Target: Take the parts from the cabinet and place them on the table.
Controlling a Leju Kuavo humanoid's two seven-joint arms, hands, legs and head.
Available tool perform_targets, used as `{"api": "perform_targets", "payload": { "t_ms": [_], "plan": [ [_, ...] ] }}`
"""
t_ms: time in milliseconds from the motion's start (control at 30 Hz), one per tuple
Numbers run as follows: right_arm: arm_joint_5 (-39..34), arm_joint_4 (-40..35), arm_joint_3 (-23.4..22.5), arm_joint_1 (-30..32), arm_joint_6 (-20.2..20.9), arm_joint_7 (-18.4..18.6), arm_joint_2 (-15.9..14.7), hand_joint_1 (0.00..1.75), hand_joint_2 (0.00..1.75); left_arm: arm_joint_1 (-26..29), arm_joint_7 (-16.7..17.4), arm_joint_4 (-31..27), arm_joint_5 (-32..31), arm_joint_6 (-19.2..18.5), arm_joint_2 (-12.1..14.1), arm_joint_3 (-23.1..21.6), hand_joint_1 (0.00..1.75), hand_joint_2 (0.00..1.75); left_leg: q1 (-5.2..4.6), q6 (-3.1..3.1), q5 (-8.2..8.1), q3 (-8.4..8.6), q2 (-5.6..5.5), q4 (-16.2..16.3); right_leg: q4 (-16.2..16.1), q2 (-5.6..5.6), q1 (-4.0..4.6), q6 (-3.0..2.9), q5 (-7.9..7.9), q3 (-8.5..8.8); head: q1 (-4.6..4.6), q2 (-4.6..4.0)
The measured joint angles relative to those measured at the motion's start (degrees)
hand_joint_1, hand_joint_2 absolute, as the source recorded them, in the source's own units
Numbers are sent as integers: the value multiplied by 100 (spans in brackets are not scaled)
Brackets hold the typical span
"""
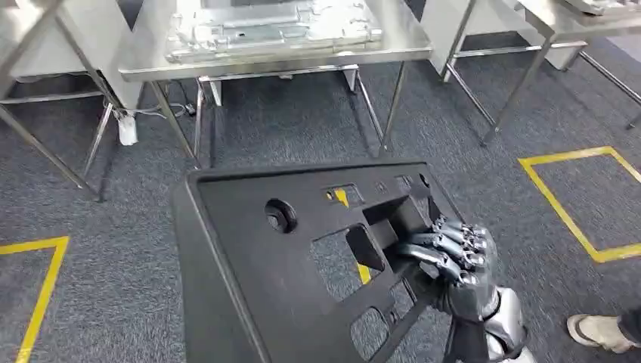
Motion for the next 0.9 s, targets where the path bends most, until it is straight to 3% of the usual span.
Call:
{"api": "perform_targets", "payload": {
  "t_ms": [67, 133, 167, 233, 267, 300, 333, 400, 433, 467, 500, 567, 633, 700, 767, 800, 833, 900],
  "plan": [
    [20, 0, -2, 3, -7, 0, 5, 175, 175, 0, -4, 0, -2, 0, -2, 0, 0, 175, -24, 57, -17, -11, -5, -11, -61, 0, -16, 29, 12, 24, 29, 0],
    [31, 0, -15, 1, -24, 0, 7, 175, 175, -2, -4, -2, -2, 0, -2, 0, 0, 175, 22, 119, -15, 44, 13, -61, 49, -65, -22, 59, -61, -6, 40, 0],
    [37, 0, -24, -2, -26, 0, 7, 175, 175, 1, -4, -2, -4, 0, -2, 0, 0, 175, 24, 147, -27, 60, 30, -66, 328, -79, -13, 61, -195, -149, 69, 0],
    [46, 0, -28, 4, -48, 0, 7, 175, 175, 5, -2, 0, -4, 2, -2, 0, 0, 175, 10, 183, -55, 71, 63, -66, 1217, -84, -12, 61, -527, -674, 117, 0],
    [53, 2, -26, 14, -55, 0, 7, 175, 175, 6, 0, 0, -2, 2, -2, 0, 0, 175, 3, 202, -74, 81, 75, -65, 1597, -85, -11, 61, -590, -932, 123, 0],
    [55, 2, -26, 22, -59, 0, 7, 175, 175, 6, 0, 0, -2, 0, -4, 0, 0, 175, 1, 202, -94, 103, 74, -65, 1676, -85, -11, 62, -519, -1047, 125, 0],
    [59, 2, -26, 23, -61, 0, 9, 175, 175, 7, 0, 0, -2, 2, -2, 0, 0, 175, 1, 200, -125, 143, 71, -65, 1504, -85, -10, 61, -303, -1017, 132, 0],
    [61, 2, -26, 21, -64, 2, 9, 175, 175, 8, 4, 0, -2, 2, -2, 0, 0, 175, 10, 173, -203, 263, 65, -67, 652, -94, -8, 36, 312, -700, 160, 0],
    [61, 2, -28, 20, -64, 2, 7, 175, 175, 21, 9, 0, -4, 2, -2, 0, 0, 175, 12, 138, -253, 311, 64, -77, 204, -129, -1, 17, 501, -535, 184, 0],
    [61, 4, -26, 17, -66, 2, 9, 175, 175, 18, 15, 2, -9, 2, -4, 0, 0, 175, -32, 98, -279, 321, 62, -74, 181, -137, 61, 12, 408, -470, 184, 0],
    [66, 4, -26, 10, -72, 2, 11, 175, 175, 22, 15, 2, -9, 4, -4, 0, 0, 175, -30, 74, -286, 305, 70, -85, 67, -139, 64, -10, 307, -415, 202, 0],
    [74, 7, -28, 27, -77, 2, 11, 175, 175, 19, 20, 2, -11, 2, -4, 0, 0, 175, -28, 21, -274, 362, 89, -183, 80, -118, 69, -38, 290, -425, 176, 0],
    [83, 4, -28, 31, -79, 2, 11, 175, 175, 6, 20, -2, -13, 2, -4, 0, 0, 175, -32, -41, -342, 426, 85, -138, 2, -116, 8, -99, 272, -324, 156, 0],
    [87, 7, -28, 15, -79, 2, 11, 175, 175, 12, 11, 0, -11, 2, -4, 0, 0, 175, -47, -35, -620, 101, 79, 513, -8, -126, 10, -178, 221, -255, 92, 0],
    [90, 7, -24, 22, -79, 2, 11, 175, 175, -27, -9, -4, -2, 2, -2, 2, 0, 175, -55, -37, -914, -409, 76, 1442, -7, -128, 28, -222, 166, -202, 77, 0],
    [94, 7, -24, 23, -79, 2, 11, 175, 175, -49, -7, -4, -4, 2, -4, 2, 0, 175, -59, -35, -867, -523, 76, 1616, -7, -120, 30, -222, 141, -160, 71, 0],
    [96, 7, -22, 24, -79, 4, 11, 175, 175, -51, -4, -4, -4, 2, -4, 2, 0, 175, -61, -34, -688, -504, 76, 1510, -7, -107, 30, -223, 104, -108, 69, 0],
    [96, 7, -22, 24, -79, 7, 11, 175, 175, -40, 13, -4, -15, 0, -2, 2, 0, 175, -61, -6, -112, -220, 76, 705, -6, -74, 30, -195, 32, 16, 49, 0]
  ]
}}
